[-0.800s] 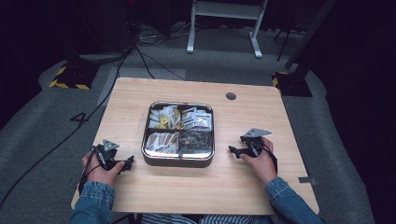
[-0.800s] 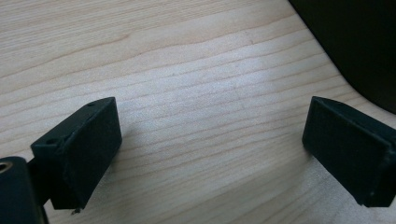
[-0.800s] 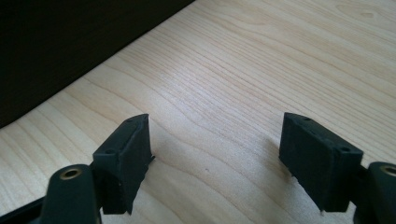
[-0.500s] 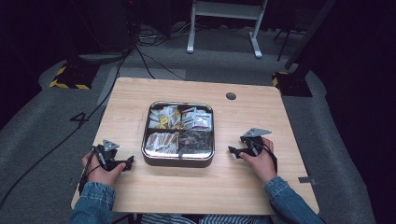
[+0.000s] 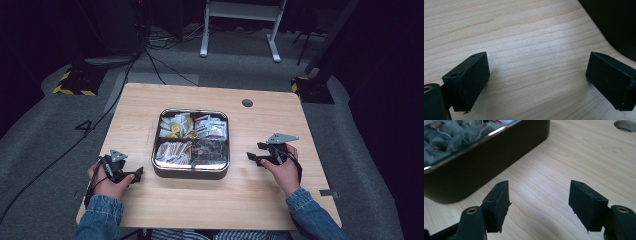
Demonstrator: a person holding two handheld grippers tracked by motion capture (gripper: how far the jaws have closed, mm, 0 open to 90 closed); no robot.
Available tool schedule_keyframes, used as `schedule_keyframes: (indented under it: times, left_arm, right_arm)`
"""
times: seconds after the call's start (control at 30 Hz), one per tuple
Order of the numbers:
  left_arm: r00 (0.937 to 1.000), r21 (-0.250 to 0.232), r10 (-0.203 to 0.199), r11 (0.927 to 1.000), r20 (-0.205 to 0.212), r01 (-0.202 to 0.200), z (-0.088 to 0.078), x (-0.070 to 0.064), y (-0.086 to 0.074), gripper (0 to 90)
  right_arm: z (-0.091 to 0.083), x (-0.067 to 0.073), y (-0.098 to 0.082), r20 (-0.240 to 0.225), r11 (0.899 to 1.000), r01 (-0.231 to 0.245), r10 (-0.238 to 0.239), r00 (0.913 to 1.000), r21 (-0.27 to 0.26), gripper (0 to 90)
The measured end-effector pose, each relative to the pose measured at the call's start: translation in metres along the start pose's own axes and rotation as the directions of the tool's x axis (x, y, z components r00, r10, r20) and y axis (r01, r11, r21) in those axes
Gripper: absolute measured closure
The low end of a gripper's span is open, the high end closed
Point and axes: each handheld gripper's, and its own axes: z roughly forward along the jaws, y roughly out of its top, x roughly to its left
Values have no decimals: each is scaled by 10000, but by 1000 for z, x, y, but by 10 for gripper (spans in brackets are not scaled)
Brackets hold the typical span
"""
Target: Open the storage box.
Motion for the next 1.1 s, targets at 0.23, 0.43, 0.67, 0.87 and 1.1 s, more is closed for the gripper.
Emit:
schedule_keyframes:
  times: [0.23, 0.43, 0.67, 0.87, 1.1]
  left_arm:
    - [10000, 1, 1, 10000, 2, -1, 0, 0, 0, 54]
    - [10000, 2, 3, 10000, 3, -3, 0, 0, 0, 55]
    - [10000, 3, -2, 10000, 4, 2, 0, 0, 0, 54]
    - [10000, 6, 3, 10000, 3, -3, 0, 0, 0, 54]
    - [10000, 8, 30, 10000, 23, -30, 0, 0, 0, 54]
  right_arm:
    - [-11, 6, 9, -141, 9967, 204, -216, 9997, -784, 340]
    - [-15, 11, 15, -412, 9920, 186, -239, 9989, -1246, 337]
    - [-15, 20, 25, -640, 9884, 409, -507, 9967, -1465, 333]
    - [-15, 25, 32, -750, 9892, 470, -579, 9955, -1386, 326]
    - [-8, 36, 56, -1029, 9872, 830, -974, 9899, -1364, 314]
